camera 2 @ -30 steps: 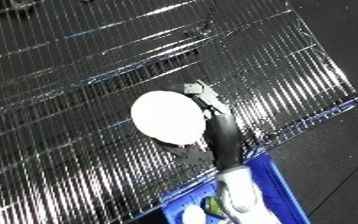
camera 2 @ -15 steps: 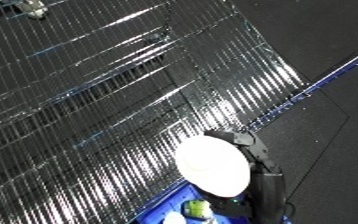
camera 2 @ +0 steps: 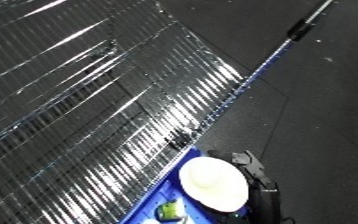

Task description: Pick up the object and place it into the box

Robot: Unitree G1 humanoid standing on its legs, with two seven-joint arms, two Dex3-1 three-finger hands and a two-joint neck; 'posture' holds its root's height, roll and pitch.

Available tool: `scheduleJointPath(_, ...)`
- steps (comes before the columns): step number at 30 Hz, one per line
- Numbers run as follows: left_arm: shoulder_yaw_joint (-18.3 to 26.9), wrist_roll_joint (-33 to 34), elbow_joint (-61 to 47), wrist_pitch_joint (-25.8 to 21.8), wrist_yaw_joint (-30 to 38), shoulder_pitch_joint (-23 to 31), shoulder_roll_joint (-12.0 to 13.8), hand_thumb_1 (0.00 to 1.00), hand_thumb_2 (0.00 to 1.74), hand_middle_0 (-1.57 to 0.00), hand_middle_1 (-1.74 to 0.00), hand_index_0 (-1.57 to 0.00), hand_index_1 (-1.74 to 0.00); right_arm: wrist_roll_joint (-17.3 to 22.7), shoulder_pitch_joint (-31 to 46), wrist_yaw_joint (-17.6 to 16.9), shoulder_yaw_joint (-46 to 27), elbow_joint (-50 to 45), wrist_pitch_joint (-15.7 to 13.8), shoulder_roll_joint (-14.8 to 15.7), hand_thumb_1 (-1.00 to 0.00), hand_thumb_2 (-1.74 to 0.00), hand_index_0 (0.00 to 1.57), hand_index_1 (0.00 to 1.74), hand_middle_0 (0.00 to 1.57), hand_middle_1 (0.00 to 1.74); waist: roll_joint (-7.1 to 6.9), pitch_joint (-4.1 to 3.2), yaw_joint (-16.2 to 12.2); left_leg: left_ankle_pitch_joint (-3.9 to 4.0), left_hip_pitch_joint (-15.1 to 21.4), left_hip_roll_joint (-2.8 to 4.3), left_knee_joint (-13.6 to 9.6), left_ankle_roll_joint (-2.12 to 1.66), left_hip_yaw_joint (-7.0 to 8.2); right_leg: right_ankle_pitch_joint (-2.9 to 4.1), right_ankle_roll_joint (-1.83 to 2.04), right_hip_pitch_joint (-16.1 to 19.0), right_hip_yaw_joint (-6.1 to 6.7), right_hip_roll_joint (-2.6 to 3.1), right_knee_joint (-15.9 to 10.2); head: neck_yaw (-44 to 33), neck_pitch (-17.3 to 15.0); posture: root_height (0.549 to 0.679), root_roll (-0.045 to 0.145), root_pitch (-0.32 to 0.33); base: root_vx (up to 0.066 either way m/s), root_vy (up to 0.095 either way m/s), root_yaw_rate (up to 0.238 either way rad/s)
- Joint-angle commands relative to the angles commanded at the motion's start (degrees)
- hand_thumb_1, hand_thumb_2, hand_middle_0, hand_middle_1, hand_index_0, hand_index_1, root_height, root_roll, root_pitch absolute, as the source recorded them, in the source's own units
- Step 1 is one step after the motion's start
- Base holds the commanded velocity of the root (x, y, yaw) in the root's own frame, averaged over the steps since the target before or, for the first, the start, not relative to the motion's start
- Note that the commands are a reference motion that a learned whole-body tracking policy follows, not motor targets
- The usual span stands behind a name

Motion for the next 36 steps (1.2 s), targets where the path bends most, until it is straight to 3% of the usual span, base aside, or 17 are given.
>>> scheduleJointPath(6, -0.68, -0.79, 1.16, -0.99, -0.21, 0.00, -0.83, 1.00, 1.74, -1.57, -1.74, -1.57, -1.74, 2.00, 1.36, 1.29, -0.30, 3.54, -1.81, -0.69, -0.35, -0.61, 0.55, 0.61, 0.55, 0.61, 1.10, 0.00, -1.64, -0.55, 1.48, -0.41, -0.07, 0.05, 0.77, -0.31, -0.23, 0.56, 0.96, -0.01, -0.08, 4.75, -2.84, 0.639, 0.101, 0.081, 0.014, 0.055, -0.081)
scheduleJointPath(13, -1.30, -1.70, 2.19, -1.78, -1.10, 0.43, -1.57, 1.00, 1.74, -1.57, -1.74, -1.57, -1.74, 3.72, 1.53, 2.72, -0.79, 6.62, -3.74, -0.77, 0.00, 0.00, 0.00, 0.00, 0.00, 0.00, 2.33, 0.00, -2.29, -0.45, 2.71, -0.93, -0.89, -0.01, 1.09, -0.37, -0.32, 1.17, 1.55, -0.20, -0.79, 7.59, -3.26, 0.640, 0.109, 0.076, 0.012, 0.030, -0.036)
scheduleJointPath(26, -1.52, -2.34, 3.24, -2.02, -1.86, 0.63, -1.99, 1.00, 1.74, -1.57, -1.74, -1.57, -1.74, 4.42, 2.03, 2.80, -0.65, 7.60, -2.57, -0.05, 0.00, 0.00, 0.00, 0.00, 0.00, 0.00, 2.81, 0.00, -2.08, 0.93, 3.71, -1.32, -2.55, -0.42, 0.46, -0.17, -0.38, 1.97, 1.37, -0.18, -1.78, 6.10, -4.91, 0.643, 0.112, 0.074, 0.013, -0.004, 0.007)
scheduleJointPath(36, -2.42, -2.11, 3.52, -1.35, -1.14, -0.04, -1.90, 1.00, 1.74, -1.57, -1.74, -1.57, -1.74, 1.14, 1.20, 6.83, 1.92, 4.34, 1.09, -0.68, 0.00, 0.00, 0.00, 0.00, 0.00, 0.00, 1.63, -0.01, -0.49, 2.09, 3.98, -1.21, -3.02, -0.92, -0.80, -0.03, -0.47, 3.24, 0.57, -0.55, -2.46, -2.60, -6.68, 0.644, 0.112, 0.061, 0.025, -0.032, 0.075)
